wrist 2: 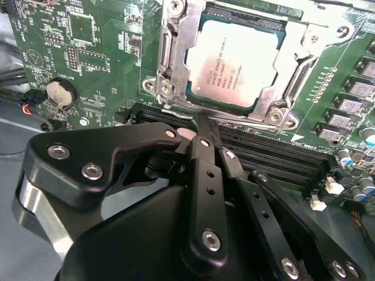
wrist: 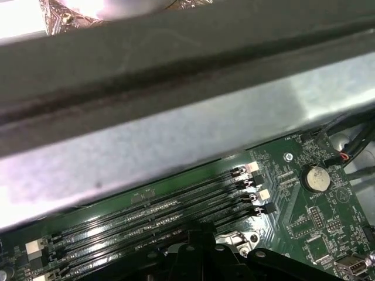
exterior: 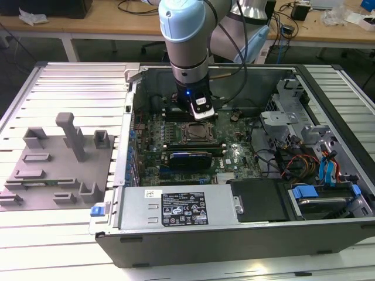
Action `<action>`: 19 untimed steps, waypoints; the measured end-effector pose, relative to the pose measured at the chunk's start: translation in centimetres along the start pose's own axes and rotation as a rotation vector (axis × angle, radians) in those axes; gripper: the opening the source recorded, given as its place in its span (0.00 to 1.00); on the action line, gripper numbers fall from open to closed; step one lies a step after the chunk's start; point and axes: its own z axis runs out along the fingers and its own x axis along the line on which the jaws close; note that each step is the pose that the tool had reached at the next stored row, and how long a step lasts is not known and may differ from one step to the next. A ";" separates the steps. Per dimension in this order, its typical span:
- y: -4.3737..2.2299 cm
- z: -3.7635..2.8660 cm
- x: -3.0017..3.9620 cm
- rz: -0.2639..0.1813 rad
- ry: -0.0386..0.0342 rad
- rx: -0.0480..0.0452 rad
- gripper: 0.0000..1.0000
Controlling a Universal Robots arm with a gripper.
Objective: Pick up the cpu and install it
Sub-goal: 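Install the first cpu locking lever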
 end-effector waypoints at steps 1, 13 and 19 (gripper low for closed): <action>-0.01 0.00 -0.01 0.000 0.0000 -0.0002 0.11; -0.13 0.12 -0.57 0.000 -0.0009 0.0027 0.11; 0.03 0.26 -1.10 0.002 -0.0015 0.0030 0.11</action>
